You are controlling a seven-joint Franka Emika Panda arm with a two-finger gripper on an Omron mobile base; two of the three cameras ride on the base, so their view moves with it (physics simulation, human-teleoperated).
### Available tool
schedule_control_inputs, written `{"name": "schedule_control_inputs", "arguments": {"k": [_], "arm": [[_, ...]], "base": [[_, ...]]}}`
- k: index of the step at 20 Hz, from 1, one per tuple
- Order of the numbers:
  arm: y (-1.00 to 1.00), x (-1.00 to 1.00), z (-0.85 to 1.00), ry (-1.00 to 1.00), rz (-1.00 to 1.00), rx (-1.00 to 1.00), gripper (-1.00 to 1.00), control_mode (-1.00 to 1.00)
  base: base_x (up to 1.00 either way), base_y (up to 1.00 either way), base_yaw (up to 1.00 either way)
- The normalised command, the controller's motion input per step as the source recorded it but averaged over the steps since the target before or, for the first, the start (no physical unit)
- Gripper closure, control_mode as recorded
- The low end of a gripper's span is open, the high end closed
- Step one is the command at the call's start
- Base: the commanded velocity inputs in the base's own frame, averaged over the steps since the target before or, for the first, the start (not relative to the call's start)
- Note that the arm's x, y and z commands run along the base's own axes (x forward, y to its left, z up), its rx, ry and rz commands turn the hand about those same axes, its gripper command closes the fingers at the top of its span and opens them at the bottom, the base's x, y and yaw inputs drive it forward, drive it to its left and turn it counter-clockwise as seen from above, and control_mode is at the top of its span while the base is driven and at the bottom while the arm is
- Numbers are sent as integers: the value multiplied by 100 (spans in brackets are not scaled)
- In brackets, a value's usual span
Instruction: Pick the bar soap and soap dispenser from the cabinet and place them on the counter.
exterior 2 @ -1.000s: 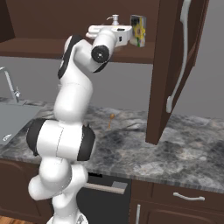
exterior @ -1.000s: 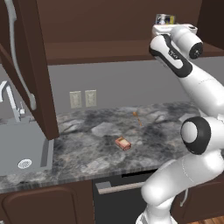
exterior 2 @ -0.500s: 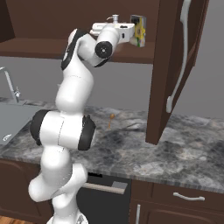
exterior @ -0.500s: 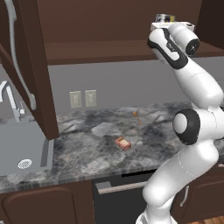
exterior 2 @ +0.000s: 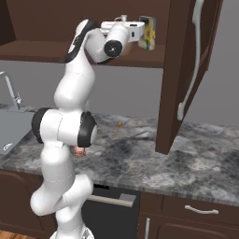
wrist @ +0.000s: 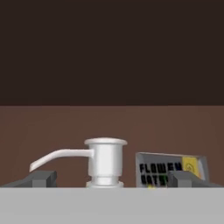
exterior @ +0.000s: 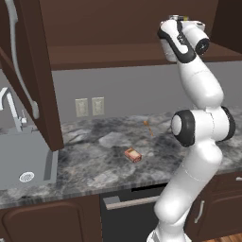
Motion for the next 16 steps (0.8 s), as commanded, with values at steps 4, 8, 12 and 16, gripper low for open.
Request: {"name": "schedule_control_inputs", "arguments": {"k": [4, 8, 12, 16], "arm": [[-6, 26, 0, 0, 0, 0, -100, -100], [-1, 20, 0, 0, 0, 0, 100, -100], [0, 2, 0, 0, 0, 0, 100, -100], [0, 0, 0, 0, 0, 0, 100, -100]], "base": [[0, 0, 0], [0, 0, 0], [0, 0, 0], [0, 0, 0]]}}
